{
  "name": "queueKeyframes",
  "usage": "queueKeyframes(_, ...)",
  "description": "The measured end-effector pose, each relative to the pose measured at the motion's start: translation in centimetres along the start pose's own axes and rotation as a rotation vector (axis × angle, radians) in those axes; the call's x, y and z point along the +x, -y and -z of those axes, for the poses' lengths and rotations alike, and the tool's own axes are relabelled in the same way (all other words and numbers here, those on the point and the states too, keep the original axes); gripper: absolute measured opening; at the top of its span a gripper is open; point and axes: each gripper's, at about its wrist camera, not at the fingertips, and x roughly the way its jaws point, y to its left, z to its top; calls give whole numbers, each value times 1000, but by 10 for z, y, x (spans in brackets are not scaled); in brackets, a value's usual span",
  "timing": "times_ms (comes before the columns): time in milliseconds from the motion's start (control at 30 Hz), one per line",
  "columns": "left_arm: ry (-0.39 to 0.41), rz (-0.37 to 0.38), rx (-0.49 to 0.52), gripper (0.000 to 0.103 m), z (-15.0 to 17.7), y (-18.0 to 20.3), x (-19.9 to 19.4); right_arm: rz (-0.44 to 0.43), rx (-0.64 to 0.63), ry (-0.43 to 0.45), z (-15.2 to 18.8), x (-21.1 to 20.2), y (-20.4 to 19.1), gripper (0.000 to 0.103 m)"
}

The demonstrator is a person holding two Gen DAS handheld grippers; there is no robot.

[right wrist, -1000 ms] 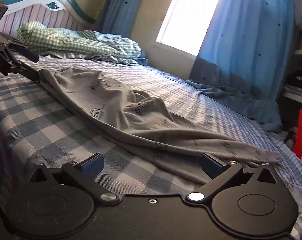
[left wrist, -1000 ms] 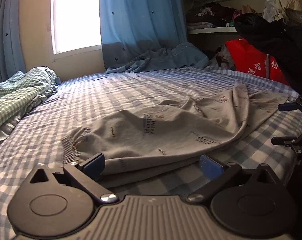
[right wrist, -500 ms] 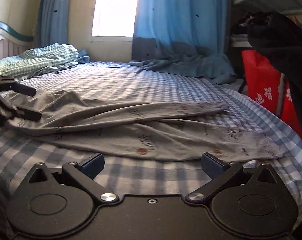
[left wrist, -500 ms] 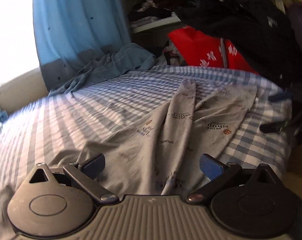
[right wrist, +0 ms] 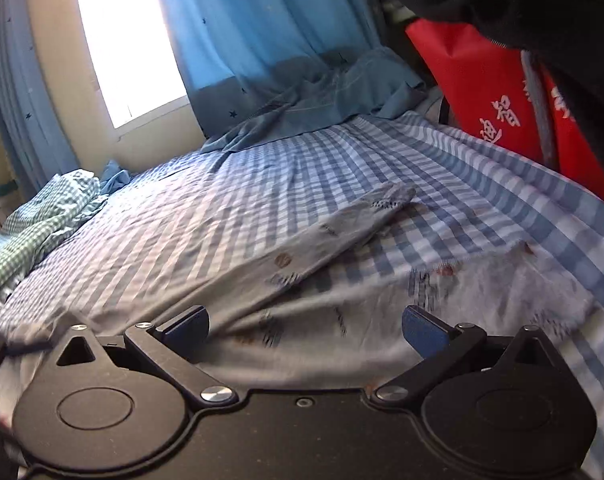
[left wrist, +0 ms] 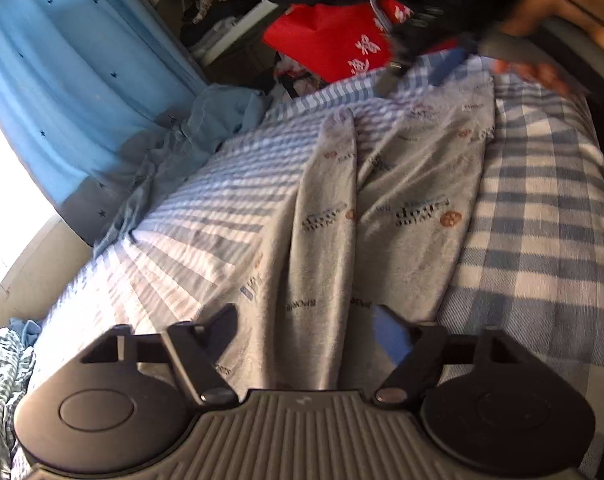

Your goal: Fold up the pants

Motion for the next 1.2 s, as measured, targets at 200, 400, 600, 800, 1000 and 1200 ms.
queueKeyframes(200, -33, 86, -43, 11, 2, -9, 5, -81, 319, -125, -51, 82, 43, 85)
queueKeyframes(400, -36, 110, -159, 1, -3, -32, 2, -94, 521, -199, -58, 122, 64, 60)
queueKeyframes(600, -4, 119, -226, 1, -9, -51, -13, -213, 573, -312, -40, 134, 51, 43)
queueKeyframes(800, 28, 120, -242, 0, -17, -64, -27, -319, 566, -332, -29, 128, 20, 41)
queueKeyframes(1000, 28, 113, -242, 0, -17, -68, -32, -248, 598, -219, -45, 129, 25, 31)
queueKeyframes(1200, 27, 115, -242, 0, -18, -65, -32, -87, 598, -193, -64, 152, 51, 30)
